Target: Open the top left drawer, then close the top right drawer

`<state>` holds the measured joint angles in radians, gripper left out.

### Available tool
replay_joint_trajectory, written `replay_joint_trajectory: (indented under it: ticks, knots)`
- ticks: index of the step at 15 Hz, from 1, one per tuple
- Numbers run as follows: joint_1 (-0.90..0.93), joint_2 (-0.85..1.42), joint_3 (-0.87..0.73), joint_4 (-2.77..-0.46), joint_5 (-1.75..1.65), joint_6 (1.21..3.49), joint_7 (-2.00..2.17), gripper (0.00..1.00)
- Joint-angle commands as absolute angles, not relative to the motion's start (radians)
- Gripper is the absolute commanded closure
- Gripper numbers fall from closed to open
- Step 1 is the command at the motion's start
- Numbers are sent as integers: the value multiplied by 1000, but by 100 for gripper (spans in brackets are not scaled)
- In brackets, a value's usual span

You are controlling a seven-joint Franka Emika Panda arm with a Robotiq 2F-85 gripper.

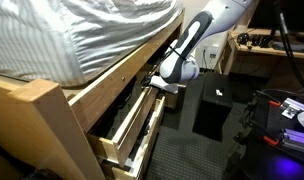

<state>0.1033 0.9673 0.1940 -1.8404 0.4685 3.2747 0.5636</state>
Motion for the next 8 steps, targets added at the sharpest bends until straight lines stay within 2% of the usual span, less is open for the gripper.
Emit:
replay_joint_trajectory:
  ticks: [1,5,8]
  knots:
    - [108,967,190,-1837,486,3270,551,0]
    - [347,814,-86,-1983,546,3130,637,0]
    - [553,696,-301,-2111,471,2968,773,0]
